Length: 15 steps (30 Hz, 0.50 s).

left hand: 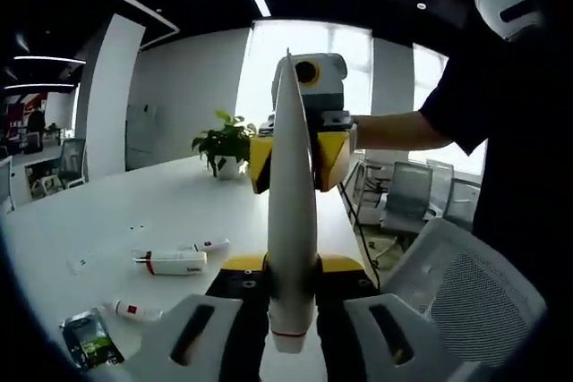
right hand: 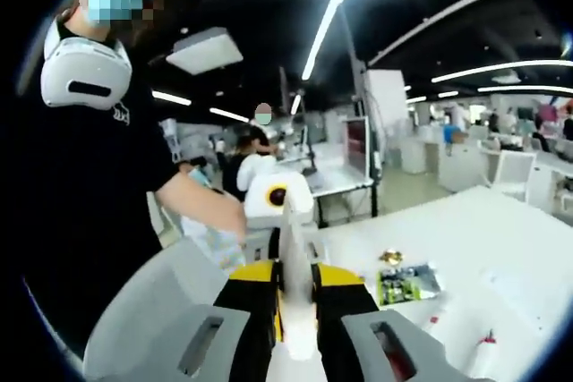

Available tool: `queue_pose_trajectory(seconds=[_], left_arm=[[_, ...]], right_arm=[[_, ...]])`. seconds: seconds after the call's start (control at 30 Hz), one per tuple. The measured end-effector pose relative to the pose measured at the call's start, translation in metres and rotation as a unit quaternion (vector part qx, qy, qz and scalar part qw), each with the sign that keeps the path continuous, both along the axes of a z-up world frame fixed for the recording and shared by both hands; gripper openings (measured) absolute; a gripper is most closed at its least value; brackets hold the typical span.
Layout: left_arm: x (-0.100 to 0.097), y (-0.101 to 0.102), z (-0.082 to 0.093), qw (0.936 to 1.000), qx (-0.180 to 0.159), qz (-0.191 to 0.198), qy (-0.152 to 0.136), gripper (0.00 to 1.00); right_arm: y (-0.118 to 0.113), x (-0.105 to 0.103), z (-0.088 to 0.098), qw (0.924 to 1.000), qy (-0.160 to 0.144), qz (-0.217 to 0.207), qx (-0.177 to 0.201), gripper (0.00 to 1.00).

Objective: Arrange the skincare products in the storage area until every visible bottle or jar stands upright without overlapping.

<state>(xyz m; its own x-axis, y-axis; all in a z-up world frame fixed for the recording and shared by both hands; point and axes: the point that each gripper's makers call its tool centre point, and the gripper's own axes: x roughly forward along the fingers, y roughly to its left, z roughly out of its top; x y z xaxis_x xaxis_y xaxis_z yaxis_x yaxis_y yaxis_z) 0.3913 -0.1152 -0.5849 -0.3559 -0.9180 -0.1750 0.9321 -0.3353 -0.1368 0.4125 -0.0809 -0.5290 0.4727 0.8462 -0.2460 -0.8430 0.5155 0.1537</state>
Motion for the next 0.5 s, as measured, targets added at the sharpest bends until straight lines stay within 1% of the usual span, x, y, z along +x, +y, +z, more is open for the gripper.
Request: queue_pose_trajectory(seconds=[0.03, 0.27, 0.4, 0.5], left_arm=[[0.0, 0.001, -0.002, 1.0, 0.001, -0.003, 0.003, 0.15], [0.005, 0.0, -0.006, 0.9999, 0.005, 0.006, 0.015, 0.17], [0.007, -0.002, -0.013, 0.9997, 0.012, 0.015, 0.014, 0.18], [0.005, -0.002, -0.017, 0.9995, 0.015, 0.016, 0.022, 0.18]], right_arm=[[0.0, -0.001, -0.001, 1.0, 0.0, 0.007, -0.003, 0.05], [-0.001, 0.002, -0.005, 1.0, -0.005, 0.006, 0.0, 0.02], [-0.001, 0.003, -0.01, 0.9999, -0.008, 0.009, -0.011, 0.01], [-0.001, 0.002, -0.015, 0.9998, -0.006, 0.014, -0.014, 0.01]])
